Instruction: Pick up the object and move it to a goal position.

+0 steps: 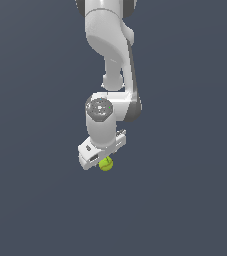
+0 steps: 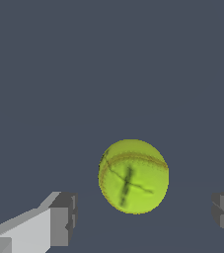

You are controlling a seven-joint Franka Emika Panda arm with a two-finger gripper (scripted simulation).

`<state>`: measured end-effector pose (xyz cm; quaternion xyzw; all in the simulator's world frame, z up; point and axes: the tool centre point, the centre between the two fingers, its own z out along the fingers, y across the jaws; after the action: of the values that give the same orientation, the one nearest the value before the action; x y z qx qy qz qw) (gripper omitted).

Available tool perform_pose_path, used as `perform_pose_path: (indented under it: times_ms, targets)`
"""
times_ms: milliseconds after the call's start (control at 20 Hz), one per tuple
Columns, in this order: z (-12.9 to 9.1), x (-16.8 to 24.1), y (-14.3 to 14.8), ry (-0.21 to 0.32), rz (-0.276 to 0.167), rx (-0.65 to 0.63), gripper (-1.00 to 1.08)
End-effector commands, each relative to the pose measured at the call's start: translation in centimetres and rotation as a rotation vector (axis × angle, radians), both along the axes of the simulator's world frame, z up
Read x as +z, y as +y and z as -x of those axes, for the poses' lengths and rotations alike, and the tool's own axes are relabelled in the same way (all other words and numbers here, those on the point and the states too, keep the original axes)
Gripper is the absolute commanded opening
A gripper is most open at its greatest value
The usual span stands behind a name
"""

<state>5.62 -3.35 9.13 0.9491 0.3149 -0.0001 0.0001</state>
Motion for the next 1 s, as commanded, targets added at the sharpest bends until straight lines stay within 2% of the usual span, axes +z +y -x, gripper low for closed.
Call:
perform_pose_path:
  times_ms: [0, 450, 750, 800, 950]
  targets:
    - [0.0, -0.3, 0.0, 0.0, 0.0, 0.0, 1.0]
    - [0.1, -4.3, 0.0, 0.0, 0.0, 0.004, 1.0]
    - [0.0, -5.0, 0.0, 0.0, 0.0, 0.005, 1.0]
    - [0.0, -5.0, 0.0, 0.0, 0.0, 0.005, -1.0]
    - [0.0, -5.0, 0.0, 0.0, 0.0, 0.005, -1.0]
